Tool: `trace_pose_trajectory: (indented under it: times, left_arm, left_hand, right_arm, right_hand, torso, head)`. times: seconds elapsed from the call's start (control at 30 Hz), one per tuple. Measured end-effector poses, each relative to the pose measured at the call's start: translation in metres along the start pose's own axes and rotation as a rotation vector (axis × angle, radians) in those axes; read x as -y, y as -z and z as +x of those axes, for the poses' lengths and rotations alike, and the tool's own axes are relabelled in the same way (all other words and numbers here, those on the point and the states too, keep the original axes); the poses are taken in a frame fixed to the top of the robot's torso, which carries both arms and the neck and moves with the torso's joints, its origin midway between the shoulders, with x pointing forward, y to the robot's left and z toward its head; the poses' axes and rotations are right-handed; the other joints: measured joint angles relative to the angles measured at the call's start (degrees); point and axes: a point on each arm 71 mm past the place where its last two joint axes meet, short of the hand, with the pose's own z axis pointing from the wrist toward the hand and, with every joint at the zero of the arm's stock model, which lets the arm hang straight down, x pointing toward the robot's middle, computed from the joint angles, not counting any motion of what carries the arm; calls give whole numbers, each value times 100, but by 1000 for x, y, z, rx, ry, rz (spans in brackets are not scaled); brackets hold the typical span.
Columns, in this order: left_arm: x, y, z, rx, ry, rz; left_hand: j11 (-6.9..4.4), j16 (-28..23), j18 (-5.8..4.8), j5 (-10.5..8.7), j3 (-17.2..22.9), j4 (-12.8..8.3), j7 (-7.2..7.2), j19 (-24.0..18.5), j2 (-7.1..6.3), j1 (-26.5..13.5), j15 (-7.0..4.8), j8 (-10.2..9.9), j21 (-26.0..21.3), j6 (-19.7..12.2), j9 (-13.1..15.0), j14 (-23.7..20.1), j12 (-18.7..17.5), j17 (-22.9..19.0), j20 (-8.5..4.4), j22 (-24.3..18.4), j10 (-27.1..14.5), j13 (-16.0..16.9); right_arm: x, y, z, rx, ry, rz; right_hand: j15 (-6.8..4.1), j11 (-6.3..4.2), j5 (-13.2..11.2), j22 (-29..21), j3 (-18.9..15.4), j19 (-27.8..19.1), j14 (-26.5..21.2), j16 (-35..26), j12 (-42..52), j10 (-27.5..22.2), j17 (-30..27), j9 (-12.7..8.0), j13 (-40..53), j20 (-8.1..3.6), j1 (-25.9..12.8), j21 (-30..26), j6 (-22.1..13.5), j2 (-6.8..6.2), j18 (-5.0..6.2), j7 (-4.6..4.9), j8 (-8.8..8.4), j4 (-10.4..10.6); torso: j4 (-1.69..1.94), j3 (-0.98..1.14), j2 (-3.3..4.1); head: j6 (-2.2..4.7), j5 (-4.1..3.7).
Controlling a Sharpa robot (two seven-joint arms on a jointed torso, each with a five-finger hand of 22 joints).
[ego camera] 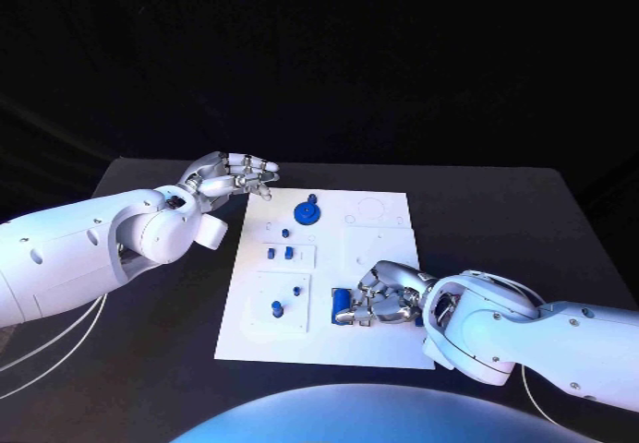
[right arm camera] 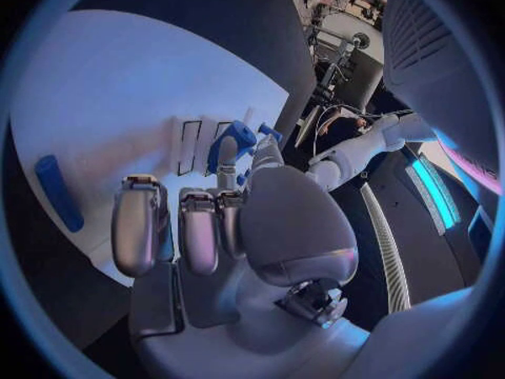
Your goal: Assemble the parts on the task board
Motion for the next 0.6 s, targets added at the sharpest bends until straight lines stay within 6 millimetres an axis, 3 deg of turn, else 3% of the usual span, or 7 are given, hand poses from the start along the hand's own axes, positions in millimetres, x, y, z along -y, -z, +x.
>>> trace_pose_trajectory:
  times: [0.6]
  left_arm:
    - [0,0,0,0,0,-1]
  left_hand:
    - [0,0,0,0,0,0,0,0,0,0,0,0,0,0,0,0,0,0,0,0,0,0]
  right_arm:
    - [11,-7,-4,17,18,31]
  right_hand:
    - [0,-21,5,-1,-31,0,0,0,24,21,0,-5,8,0,139,19,0,107,0,0,23,18]
  torso:
    - [4,2,2]
  head:
    - [-1,-7]
